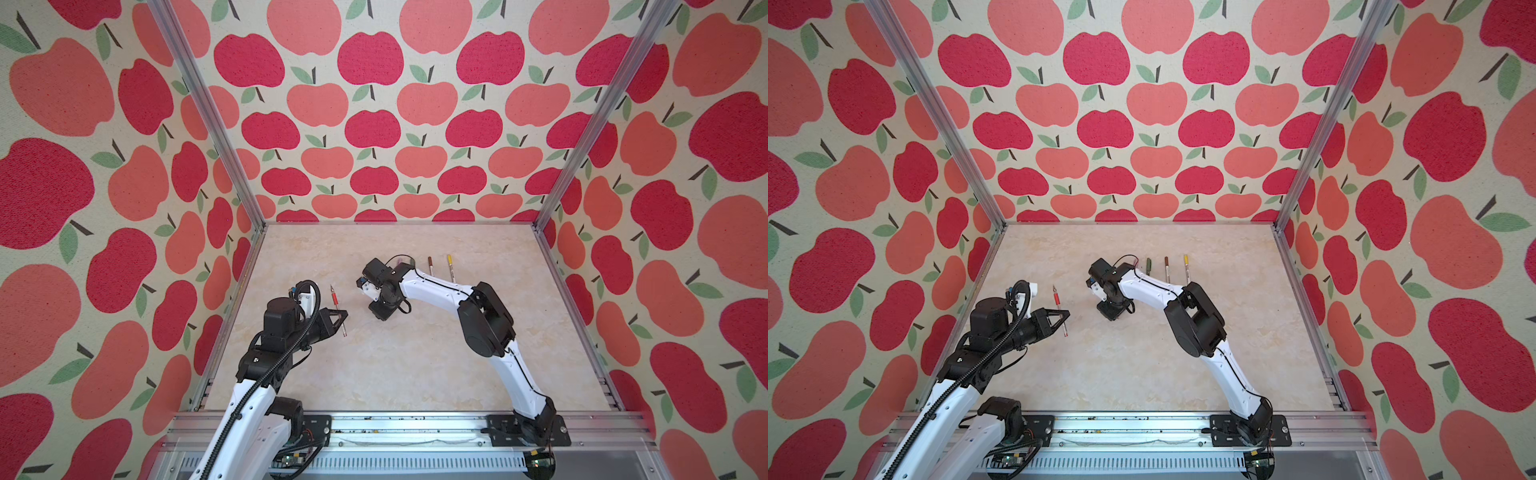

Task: Insert the pens into the pen caps
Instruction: 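Lower right gripper to the clear red cap and grasp it, then carry the red cap with right gripper above the gel pen tip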

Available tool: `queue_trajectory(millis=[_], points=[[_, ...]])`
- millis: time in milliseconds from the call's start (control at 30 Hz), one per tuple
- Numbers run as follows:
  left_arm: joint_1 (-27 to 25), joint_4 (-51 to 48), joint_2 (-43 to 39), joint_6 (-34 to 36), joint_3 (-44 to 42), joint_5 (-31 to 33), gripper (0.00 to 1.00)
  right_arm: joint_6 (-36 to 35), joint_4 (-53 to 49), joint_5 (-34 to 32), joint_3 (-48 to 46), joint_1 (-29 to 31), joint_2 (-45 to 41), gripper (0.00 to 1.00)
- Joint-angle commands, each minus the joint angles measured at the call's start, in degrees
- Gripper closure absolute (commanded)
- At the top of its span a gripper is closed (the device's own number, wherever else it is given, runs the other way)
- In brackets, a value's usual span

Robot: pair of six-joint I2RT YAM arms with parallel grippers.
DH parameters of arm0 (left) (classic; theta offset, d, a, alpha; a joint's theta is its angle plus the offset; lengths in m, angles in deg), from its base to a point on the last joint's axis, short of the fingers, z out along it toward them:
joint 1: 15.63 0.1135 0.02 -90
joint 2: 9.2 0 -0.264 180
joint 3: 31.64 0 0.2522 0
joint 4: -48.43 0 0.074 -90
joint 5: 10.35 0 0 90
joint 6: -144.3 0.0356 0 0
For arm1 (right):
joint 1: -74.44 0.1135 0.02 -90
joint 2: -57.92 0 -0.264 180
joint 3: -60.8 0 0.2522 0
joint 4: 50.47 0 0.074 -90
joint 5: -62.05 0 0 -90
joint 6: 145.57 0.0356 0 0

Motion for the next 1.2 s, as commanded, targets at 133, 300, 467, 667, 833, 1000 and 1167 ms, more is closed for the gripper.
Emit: queue_trajectory(millis=[133, 300, 467, 667, 833, 1000, 1167], points=[[0.3, 1.9, -0.45, -0.79, 0.25, -1.07, 1.0, 0.22, -4.35, -1.51, 1.01, 0.56, 3.11, 0.77], [0.3, 2.78, 0.27, -0.96, -0.02, -1.47, 1.0, 1.45, -2.84, -0.47, -0.2, 0.4, 0.7, 0.81], [0.26, 3.31, 0.64, -0.87, -0.04, -1.69, 1.0, 4.21, -0.96, 2.57, -1.0, -0.92, -2.52, 0.83], [0.32, 4.14, 1.07, -0.88, -0.78, -2.71, 1.0, 10.34, 4.92, 8.51, -6.07, -3.97, -9.24, 0.83], [0.11, 6.04, 2.23, -1.2, -1.59, -4.52, 1.0, 15.58, 10.66, 12.01, -12.11, -6.44, -15.92, 0.83], [-2.35, 9.49, 4.94, -1.49, -2.43, -5.99, 1.0, 22.07, 17.41, 15.96, -18.44, -9.07, -23.12, 0.82], [-8.19, 15.81, 9.19, -2.74, -3.86, -4.78, 1.0, 30.17, 25.04, 19.45, -23.73, -11.68, -29.61, 0.81]])
